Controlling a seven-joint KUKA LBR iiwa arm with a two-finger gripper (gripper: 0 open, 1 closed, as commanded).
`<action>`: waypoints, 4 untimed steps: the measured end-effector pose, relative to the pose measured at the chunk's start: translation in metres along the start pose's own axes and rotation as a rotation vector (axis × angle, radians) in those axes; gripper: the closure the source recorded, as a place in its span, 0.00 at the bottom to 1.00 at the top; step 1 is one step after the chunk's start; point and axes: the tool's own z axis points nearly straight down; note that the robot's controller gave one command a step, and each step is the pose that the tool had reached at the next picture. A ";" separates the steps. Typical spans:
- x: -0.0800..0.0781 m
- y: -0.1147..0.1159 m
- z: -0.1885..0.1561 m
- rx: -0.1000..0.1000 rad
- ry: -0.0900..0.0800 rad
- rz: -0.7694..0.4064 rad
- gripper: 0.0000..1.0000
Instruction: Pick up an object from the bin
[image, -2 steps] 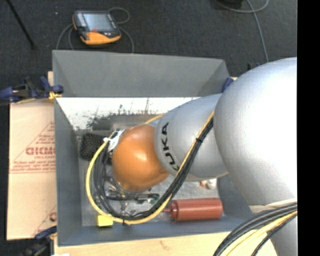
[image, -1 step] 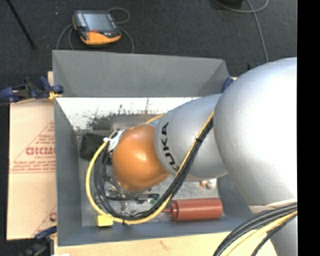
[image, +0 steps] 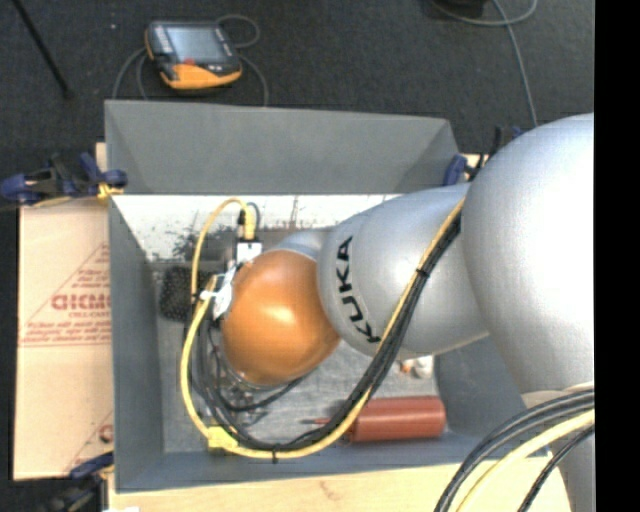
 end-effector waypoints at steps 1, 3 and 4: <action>0.000 0.000 0.000 -0.001 0.000 0.002 1.00; 0.012 0.001 -0.004 -0.007 0.001 0.071 1.00; 0.008 -0.014 -0.041 -0.017 0.009 0.044 1.00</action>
Offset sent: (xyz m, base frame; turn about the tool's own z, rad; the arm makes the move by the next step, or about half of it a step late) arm 0.0005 -0.0093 0.0044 0.0176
